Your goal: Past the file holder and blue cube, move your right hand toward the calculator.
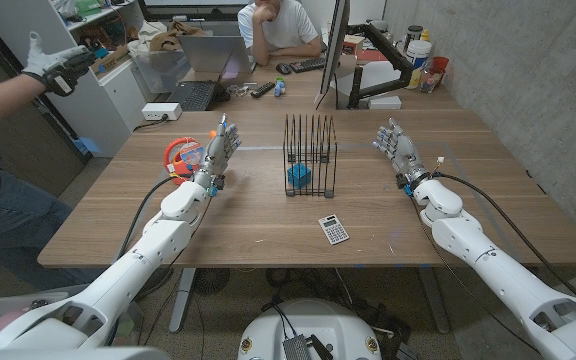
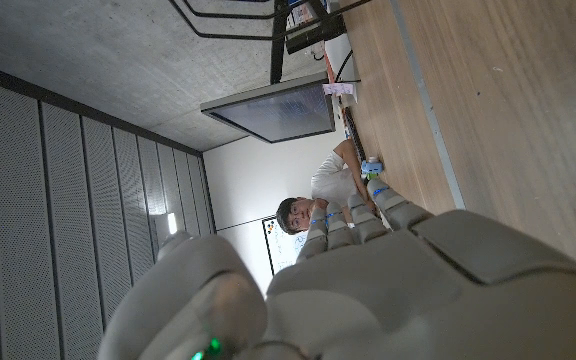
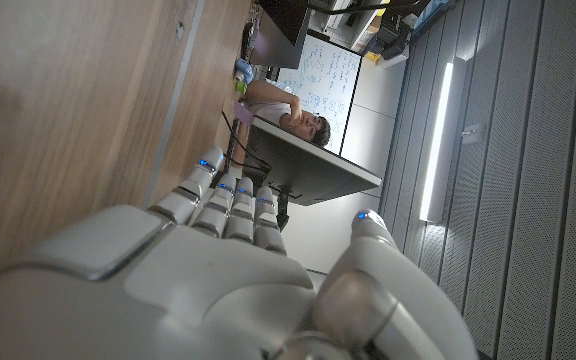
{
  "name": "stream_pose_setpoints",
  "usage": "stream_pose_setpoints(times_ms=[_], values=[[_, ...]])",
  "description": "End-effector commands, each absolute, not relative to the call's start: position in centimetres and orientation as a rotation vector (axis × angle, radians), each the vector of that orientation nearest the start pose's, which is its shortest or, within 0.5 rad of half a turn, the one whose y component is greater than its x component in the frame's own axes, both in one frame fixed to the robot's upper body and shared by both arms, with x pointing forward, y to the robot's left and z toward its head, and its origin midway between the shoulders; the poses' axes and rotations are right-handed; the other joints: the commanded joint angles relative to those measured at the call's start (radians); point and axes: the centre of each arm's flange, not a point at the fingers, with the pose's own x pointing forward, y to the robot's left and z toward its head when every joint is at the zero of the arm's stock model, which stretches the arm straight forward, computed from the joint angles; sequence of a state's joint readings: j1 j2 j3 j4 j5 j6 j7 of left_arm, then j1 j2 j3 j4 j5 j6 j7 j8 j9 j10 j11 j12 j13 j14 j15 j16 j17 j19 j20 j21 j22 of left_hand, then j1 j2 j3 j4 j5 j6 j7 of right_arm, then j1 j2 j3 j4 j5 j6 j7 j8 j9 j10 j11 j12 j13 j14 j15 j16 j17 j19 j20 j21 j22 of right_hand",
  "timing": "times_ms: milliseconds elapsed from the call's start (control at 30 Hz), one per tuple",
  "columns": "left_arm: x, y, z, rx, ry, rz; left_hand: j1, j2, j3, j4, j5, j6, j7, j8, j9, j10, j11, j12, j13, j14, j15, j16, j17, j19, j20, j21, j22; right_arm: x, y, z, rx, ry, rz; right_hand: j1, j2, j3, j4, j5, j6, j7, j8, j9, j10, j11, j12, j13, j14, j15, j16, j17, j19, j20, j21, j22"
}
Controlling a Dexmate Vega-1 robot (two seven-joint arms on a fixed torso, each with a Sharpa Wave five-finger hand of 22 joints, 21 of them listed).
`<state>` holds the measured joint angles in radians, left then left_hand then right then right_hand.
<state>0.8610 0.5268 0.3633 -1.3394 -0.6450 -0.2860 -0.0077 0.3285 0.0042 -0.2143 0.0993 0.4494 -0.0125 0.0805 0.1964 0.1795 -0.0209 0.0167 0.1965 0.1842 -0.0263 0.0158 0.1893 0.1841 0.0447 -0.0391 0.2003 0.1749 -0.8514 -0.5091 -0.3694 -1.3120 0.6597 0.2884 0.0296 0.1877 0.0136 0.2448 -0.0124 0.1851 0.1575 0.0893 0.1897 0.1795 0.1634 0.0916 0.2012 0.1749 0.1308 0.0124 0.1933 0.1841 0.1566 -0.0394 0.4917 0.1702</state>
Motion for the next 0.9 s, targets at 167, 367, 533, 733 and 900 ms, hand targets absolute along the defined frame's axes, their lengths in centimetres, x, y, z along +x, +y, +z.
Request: stream_pose_setpoints(times_ms=[167, 367, 533, 733, 900], values=[[64.45, 29.03, -2.37, -0.024, -0.601, -0.2, 0.014, 0.007, -0.005, 0.0, 0.003, -0.001, 0.008, 0.003, 0.005, -0.004, 0.01, 0.005, 0.004, -0.011, 0.004, 0.0, 0.002, -0.003, -0.012, -0.001, 0.004, 64.81, -28.97, -3.54, 0.054, -0.576, 0.218, 0.007, 0.002, 0.007, -0.001, 0.006, 0.013, -0.002, 0.008, 0.005, 0.014, 0.0, 0.005, 0.006, 0.014, 0.005, 0.006, 0.004, 0.008, -0.031, -0.001, 0.005], [64.61, 28.92, -2.32, -0.018, -0.599, -0.21, 0.016, 0.01, -0.006, 0.0, 0.003, -0.001, 0.005, 0.003, 0.005, -0.006, 0.011, 0.004, 0.004, -0.016, 0.008, -0.001, 0.002, -0.01, -0.008, -0.003, 0.005, 64.63, -28.73, -3.17, 0.039, -0.586, 0.219, 0.006, 0.002, 0.006, -0.001, 0.006, 0.015, -0.004, 0.008, 0.006, 0.016, 0.0, 0.006, 0.006, 0.018, 0.006, 0.007, 0.004, 0.01, -0.031, -0.003, 0.005], [64.78, 28.8, -2.21, -0.013, -0.595, -0.218, 0.018, 0.013, -0.006, 0.0, 0.004, -0.002, 0.004, 0.002, 0.005, -0.005, 0.012, 0.004, 0.004, -0.016, 0.008, -0.001, 0.002, -0.014, -0.007, -0.004, 0.005, 64.63, -28.69, -3.16, 0.036, -0.584, 0.218, 0.006, 0.003, 0.006, -0.002, 0.006, 0.016, -0.006, 0.009, 0.006, 0.017, -0.003, 0.006, 0.006, 0.019, 0.005, 0.007, 0.004, 0.012, -0.031, -0.005, 0.005], [65.1, 28.61, -2.15, -0.004, -0.584, -0.23, 0.02, 0.016, -0.006, -0.001, 0.004, 0.002, 0.003, 0.003, 0.005, -0.004, 0.011, 0.005, 0.004, -0.016, 0.009, -0.001, 0.002, -0.016, -0.004, -0.005, 0.005, 64.46, -28.97, -3.24, 0.029, -0.584, 0.21, 0.006, 0.004, 0.006, -0.002, 0.007, 0.018, -0.008, 0.009, 0.006, 0.019, -0.003, 0.007, 0.006, 0.02, 0.007, 0.007, 0.004, 0.013, -0.031, -0.008, 0.005], [65.27, 28.6, -2.1, -0.004, -0.58, -0.234, 0.021, 0.018, -0.006, -0.001, 0.004, 0.004, 0.001, 0.004, 0.005, -0.003, 0.009, 0.005, 0.004, -0.016, 0.009, -0.001, 0.002, -0.018, -0.002, -0.005, 0.005, 64.19, -29.3, -3.42, 0.028, -0.584, 0.207, 0.007, 0.006, 0.006, -0.003, 0.007, 0.021, -0.011, 0.009, 0.006, 0.023, -0.003, 0.008, 0.006, 0.022, 0.008, 0.007, 0.004, 0.015, -0.03, -0.01, 0.005]])
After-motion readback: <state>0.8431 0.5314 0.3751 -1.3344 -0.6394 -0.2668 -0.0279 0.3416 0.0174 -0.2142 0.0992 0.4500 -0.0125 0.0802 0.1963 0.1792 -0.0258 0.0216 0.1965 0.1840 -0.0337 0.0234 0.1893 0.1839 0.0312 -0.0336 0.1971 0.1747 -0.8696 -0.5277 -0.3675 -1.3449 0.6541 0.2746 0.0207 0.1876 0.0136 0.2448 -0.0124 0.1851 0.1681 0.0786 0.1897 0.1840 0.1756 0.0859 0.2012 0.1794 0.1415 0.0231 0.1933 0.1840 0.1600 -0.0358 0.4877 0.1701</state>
